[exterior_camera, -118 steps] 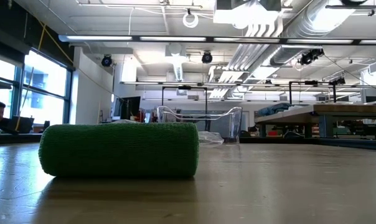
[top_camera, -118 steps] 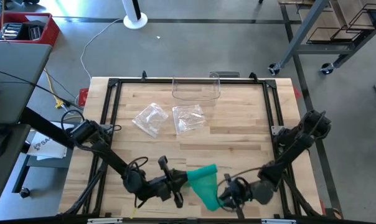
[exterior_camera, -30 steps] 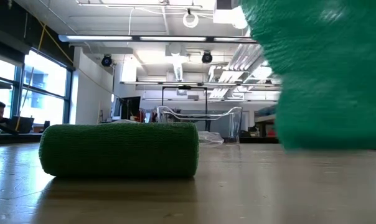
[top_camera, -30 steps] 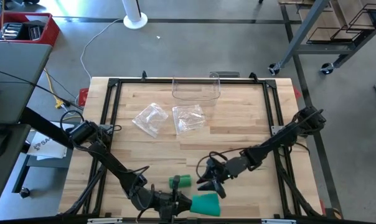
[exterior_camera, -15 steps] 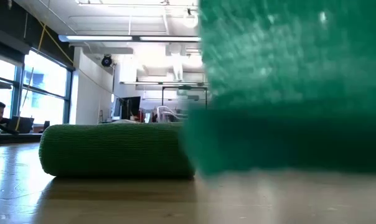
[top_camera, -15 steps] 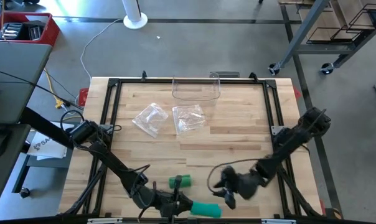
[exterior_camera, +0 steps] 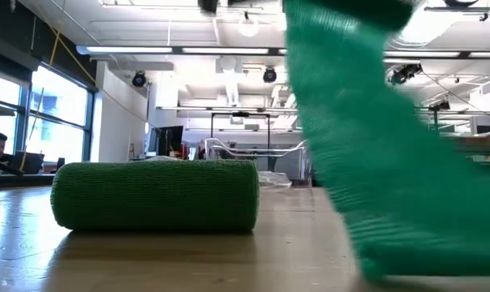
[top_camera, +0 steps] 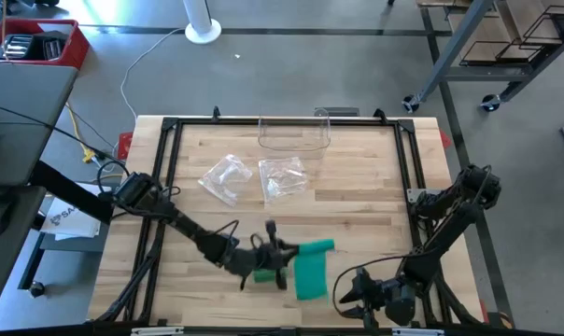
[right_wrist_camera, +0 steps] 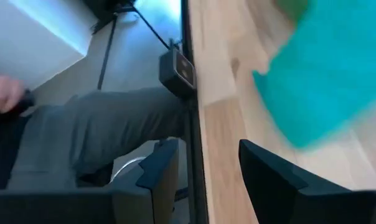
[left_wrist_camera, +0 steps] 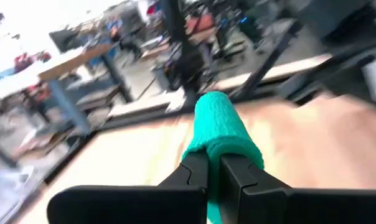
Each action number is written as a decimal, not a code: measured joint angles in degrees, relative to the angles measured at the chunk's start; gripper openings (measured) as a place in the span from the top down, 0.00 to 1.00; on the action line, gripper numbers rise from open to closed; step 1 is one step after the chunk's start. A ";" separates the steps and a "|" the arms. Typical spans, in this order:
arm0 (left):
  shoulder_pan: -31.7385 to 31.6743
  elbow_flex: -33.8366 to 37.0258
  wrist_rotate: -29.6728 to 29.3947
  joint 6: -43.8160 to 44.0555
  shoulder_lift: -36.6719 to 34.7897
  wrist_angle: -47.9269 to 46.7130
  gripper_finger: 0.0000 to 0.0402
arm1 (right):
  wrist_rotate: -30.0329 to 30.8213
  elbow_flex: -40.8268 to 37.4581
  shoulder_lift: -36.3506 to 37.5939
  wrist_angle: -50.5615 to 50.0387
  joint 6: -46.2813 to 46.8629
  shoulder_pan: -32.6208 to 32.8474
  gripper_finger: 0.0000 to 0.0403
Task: Roll bandage
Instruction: Roll the blue bandage
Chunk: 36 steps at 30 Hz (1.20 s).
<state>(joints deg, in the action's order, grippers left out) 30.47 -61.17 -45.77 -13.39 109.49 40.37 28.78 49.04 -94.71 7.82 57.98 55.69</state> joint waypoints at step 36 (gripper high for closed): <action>-3.03 8.85 -6.95 8.43 0.02 -0.27 1.00 | -11.11 12.67 -18.16 -15.15 -32.82 -20.52 0.97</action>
<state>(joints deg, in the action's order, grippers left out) 27.43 -52.31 -52.72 -4.96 109.51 40.10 17.67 61.70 -112.87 -7.33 25.16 35.16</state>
